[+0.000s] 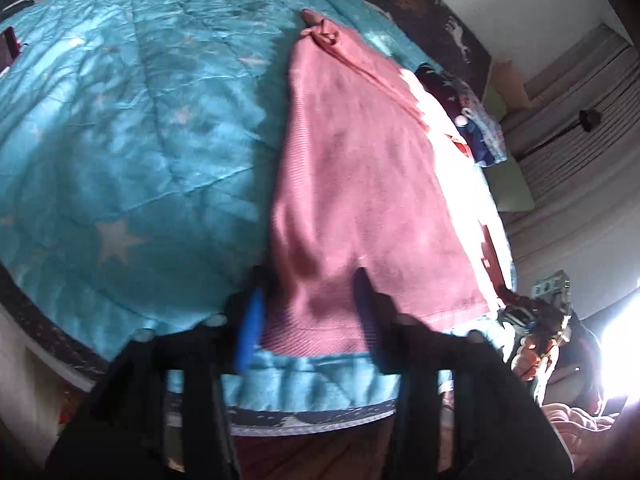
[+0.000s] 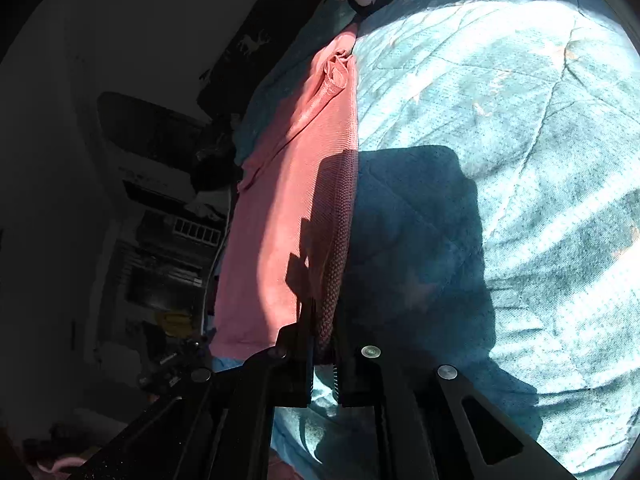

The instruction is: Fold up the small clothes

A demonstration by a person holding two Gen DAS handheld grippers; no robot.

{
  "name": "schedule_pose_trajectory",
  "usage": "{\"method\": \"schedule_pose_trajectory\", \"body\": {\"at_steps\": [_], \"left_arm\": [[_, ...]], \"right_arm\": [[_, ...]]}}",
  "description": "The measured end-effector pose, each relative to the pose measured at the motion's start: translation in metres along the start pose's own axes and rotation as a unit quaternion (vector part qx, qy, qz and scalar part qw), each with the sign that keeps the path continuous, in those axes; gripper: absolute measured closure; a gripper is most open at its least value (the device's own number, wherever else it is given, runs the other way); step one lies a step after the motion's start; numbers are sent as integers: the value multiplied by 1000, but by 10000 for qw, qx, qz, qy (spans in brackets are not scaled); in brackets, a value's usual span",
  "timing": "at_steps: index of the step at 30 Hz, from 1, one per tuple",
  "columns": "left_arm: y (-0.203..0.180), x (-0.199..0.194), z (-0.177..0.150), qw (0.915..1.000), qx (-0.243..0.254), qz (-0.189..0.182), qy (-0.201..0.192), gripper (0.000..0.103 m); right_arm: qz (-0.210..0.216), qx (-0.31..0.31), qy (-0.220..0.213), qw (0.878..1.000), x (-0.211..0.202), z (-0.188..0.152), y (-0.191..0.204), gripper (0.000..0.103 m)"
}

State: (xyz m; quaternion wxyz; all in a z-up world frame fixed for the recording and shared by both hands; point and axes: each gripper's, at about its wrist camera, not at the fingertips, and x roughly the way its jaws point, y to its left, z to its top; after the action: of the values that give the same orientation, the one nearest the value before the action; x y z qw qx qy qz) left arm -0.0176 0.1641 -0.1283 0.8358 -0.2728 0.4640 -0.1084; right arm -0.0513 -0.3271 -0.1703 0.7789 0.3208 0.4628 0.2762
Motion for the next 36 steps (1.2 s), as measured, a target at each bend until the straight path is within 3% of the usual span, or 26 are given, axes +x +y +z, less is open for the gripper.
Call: {"method": "schedule_pose_trajectory", "body": {"at_steps": [1,5,6,7,8,9,10,11,16,26,29,30,33,36], "left_arm": [[-5,1,0,9999,118,39,13,42],[-18,11,2,9978,551,359,45,44],[-18,11,4,9976,565,391,22,56],[-18,12,6,9974,572,444,24,79],[-15,13,9,9975,529,466,48,91],[-12,13,10,9981,425,426,91,95],[-13,12,11,9984,376,425,66,96],[-17,10,10,9976,465,505,43,97],[-35,3,8,9934,892,714,-97,97],[-33,7,7,9908,945,968,-11,97],[-24,11,2,9914,851,990,131,81],[-23,9,-1,9920,850,930,123,76],[-18,5,-3,9944,781,685,188,61],[-21,12,0,9941,819,664,239,59]], "right_arm": [[-30,-34,45,10000,2,-1,1,87],[3,-121,44,9999,5,2,8,73],[-32,-150,37,9999,7,3,9,73],[-68,-164,39,9998,10,3,10,73],[-79,-147,21,9999,14,4,12,73],[-78,-107,-23,9999,17,8,10,78],[-101,-50,-57,9999,23,11,10,94],[-111,0,-79,9999,22,12,9,98],[59,6,-263,9996,12,12,11,99],[184,-107,-219,9995,8,12,19,96],[-187,-204,-89,9996,15,9,11,89],[-277,-232,-38,9993,17,8,10,82],[-73,-211,-6,9998,20,6,7,71],[193,-211,-2,9996,22,10,7,58]]}}
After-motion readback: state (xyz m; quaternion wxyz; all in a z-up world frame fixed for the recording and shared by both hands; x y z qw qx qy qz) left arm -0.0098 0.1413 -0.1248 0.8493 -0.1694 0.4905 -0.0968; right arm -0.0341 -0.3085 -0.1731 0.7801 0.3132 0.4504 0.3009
